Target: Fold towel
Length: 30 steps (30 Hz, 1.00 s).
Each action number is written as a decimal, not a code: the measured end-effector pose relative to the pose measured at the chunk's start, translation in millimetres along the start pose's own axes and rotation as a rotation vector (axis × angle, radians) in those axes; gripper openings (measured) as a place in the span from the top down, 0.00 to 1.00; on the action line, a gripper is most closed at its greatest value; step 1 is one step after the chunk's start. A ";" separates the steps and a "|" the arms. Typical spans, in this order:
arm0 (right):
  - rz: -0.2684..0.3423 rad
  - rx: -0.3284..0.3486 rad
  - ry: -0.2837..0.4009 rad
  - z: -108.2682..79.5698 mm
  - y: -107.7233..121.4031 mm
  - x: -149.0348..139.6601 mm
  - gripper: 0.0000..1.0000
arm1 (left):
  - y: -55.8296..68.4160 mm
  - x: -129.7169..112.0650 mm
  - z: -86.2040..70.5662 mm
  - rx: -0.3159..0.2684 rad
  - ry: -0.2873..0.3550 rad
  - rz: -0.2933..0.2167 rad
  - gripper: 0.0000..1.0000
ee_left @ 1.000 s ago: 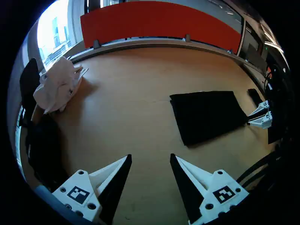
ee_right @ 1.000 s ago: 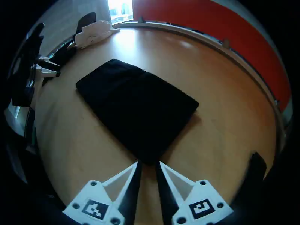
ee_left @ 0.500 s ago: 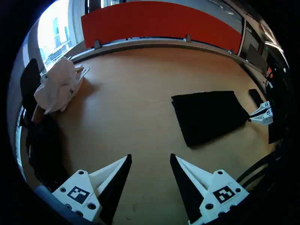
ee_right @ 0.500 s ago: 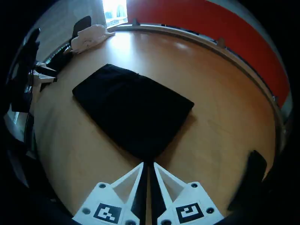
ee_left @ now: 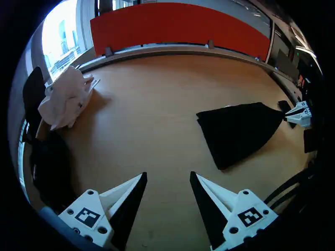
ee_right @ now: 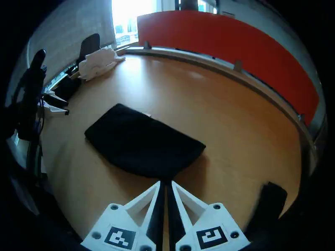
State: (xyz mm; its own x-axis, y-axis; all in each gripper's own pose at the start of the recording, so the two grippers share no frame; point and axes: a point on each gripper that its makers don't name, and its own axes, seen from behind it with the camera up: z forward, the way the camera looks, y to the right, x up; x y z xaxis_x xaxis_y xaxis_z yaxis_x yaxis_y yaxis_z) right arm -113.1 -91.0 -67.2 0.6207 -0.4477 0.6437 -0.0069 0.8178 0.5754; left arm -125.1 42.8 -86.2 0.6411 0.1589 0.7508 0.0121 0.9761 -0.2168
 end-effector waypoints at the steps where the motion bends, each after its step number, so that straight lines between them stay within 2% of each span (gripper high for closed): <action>1: -0.004 -0.002 0.009 -2.4 0.6 4.2 0.97 | -0.1 0.4 0.0 0.001 0.001 0.000 0.25; 12: -0.046 -0.039 0.091 -32.4 11.8 43.8 0.97 | 0.8 6.0 1.4 0.002 0.008 0.003 0.25; 21: -0.069 -0.049 0.136 -53.6 17.0 65.7 0.97 | 0.8 11.2 1.0 0.001 0.014 0.010 0.25; 30: -0.109 -0.040 0.133 -53.2 11.8 68.4 0.97 | 2.7 12.1 1.3 0.000 0.015 0.012 0.25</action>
State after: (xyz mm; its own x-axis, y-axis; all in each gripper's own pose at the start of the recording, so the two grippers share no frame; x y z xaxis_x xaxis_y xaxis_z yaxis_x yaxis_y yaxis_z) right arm -29.0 -92.7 -43.2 0.7146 -0.4848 0.5044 0.0955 0.7818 0.6162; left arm -118.2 47.6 -76.9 0.6529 0.1687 0.7384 0.0039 0.9741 -0.2260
